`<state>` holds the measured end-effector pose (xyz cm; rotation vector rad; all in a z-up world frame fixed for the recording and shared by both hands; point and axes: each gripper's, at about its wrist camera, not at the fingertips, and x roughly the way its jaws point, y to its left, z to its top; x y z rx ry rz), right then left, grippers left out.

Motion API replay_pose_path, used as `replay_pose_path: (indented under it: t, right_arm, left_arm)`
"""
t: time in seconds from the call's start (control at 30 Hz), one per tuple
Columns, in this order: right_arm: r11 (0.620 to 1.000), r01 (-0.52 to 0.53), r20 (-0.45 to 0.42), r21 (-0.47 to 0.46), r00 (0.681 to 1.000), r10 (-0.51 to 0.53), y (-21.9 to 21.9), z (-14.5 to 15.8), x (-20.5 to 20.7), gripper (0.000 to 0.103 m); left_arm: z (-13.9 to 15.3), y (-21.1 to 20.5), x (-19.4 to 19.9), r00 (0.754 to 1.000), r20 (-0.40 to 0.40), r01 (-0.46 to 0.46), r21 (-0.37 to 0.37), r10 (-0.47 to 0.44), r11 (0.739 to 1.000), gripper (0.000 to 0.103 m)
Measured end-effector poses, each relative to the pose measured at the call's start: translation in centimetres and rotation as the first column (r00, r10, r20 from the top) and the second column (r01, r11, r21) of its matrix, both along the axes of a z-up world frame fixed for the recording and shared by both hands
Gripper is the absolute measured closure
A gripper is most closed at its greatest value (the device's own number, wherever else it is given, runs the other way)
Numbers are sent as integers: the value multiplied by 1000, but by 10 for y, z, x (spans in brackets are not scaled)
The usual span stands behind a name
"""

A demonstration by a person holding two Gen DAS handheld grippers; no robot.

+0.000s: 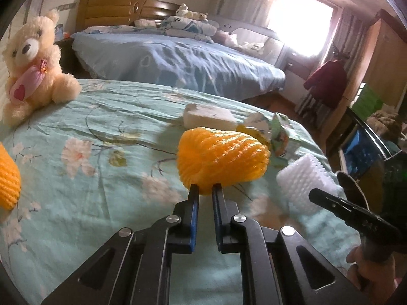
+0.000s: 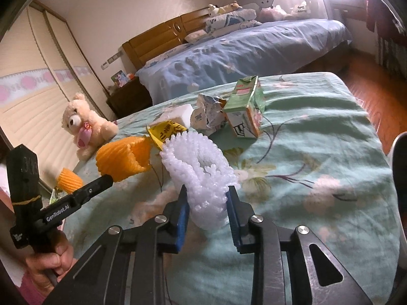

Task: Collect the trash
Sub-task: 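Carry the orange and white foam nets over the round bin with both tools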

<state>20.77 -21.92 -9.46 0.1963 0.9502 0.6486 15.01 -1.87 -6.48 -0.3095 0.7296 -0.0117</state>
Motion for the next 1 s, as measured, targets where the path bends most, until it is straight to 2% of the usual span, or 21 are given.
replay_pose_path:
  t: [0.4, 1.0]
  right_arm:
    - [997, 76, 8, 3, 997, -76, -49, 10, -17, 75]
    - [968, 252, 14, -15, 968, -252, -151, 15, -34, 75]
  left_arm:
    - [5, -51, -24, 991, -5, 131, -15, -132, 991, 94]
    - [5, -132, 8, 951, -14, 310, 6, -310, 951, 94]
